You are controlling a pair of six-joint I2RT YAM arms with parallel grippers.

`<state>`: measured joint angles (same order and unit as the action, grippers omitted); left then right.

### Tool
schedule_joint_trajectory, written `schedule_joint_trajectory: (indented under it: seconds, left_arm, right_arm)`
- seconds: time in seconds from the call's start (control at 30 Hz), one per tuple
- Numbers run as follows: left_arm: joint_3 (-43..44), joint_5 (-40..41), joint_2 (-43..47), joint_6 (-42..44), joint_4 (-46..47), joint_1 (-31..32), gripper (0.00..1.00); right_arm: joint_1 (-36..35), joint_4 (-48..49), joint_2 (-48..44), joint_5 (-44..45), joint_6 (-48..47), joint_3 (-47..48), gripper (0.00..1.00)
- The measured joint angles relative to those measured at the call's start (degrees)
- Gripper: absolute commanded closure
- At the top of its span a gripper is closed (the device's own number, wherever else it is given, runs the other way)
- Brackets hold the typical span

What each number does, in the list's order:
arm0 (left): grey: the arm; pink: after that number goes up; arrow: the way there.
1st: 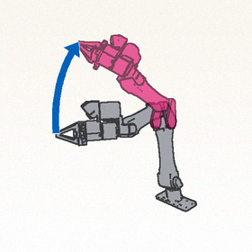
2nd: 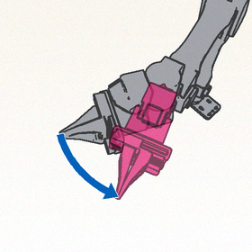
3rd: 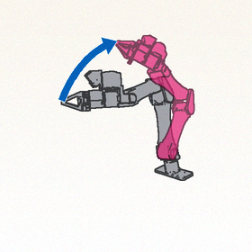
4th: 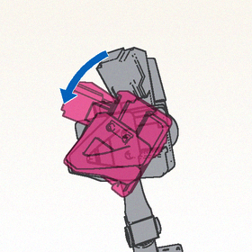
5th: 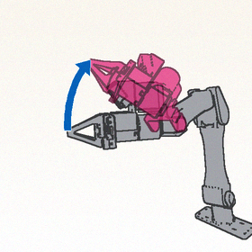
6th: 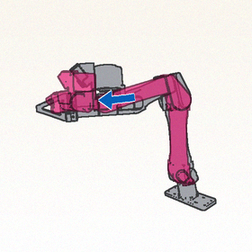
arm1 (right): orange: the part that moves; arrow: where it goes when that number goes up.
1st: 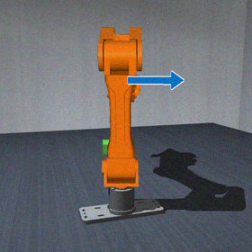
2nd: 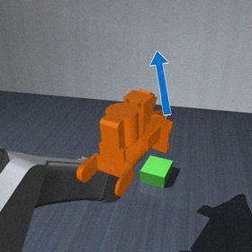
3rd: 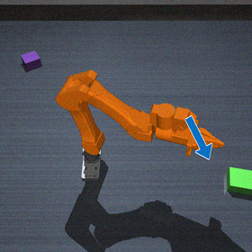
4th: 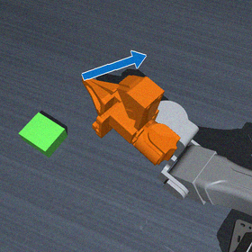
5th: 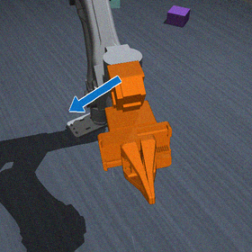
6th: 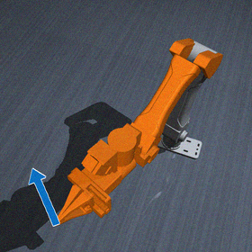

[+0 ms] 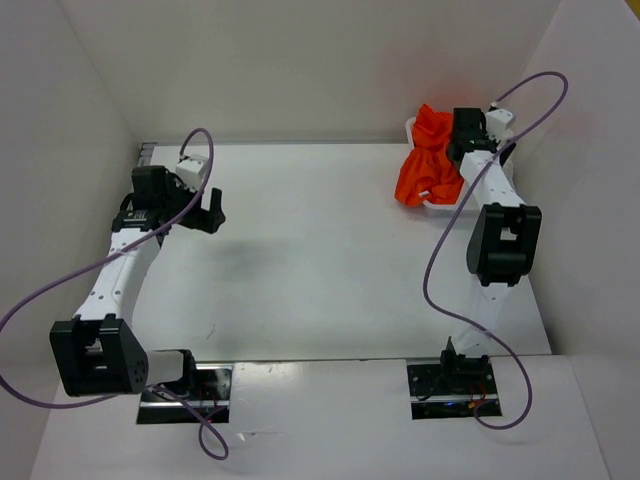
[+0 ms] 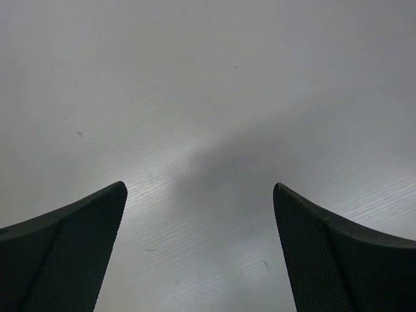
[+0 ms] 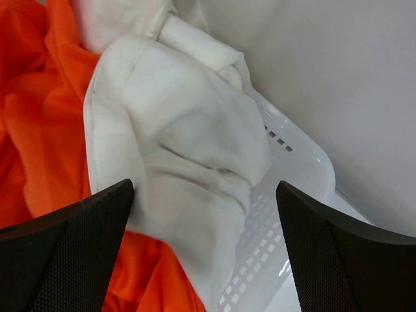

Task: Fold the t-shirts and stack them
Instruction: Grab crumpled tshirt from bin with the right arm

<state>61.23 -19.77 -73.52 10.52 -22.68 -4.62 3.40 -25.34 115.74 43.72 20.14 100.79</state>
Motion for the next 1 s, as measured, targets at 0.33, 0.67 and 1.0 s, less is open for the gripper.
schedule_joint_trajectory:
  seconds: [0.33, 0.67, 1.0]
  left_arm:
    - [-0.39, 0.02, -0.70, 0.02, -0.04, 0.00, 0.00]
    - [-0.94, 0.07, -0.76, 0.07, -0.02, 0.00, 0.00]
    - [-1.03, 0.11, -0.76, 0.07, 0.00, 0.00, 0.00]
  right_arm:
    - [-3.28, 3.37, -7.61, -0.20, -1.05, -1.16, 0.03]
    - [-2.82, 1.16, -2.67, -1.14, 0.50, -1.53, 0.09]
    - [0.13, -1.36, 0.07, -3.50, 2.99, -1.49, 1.00]
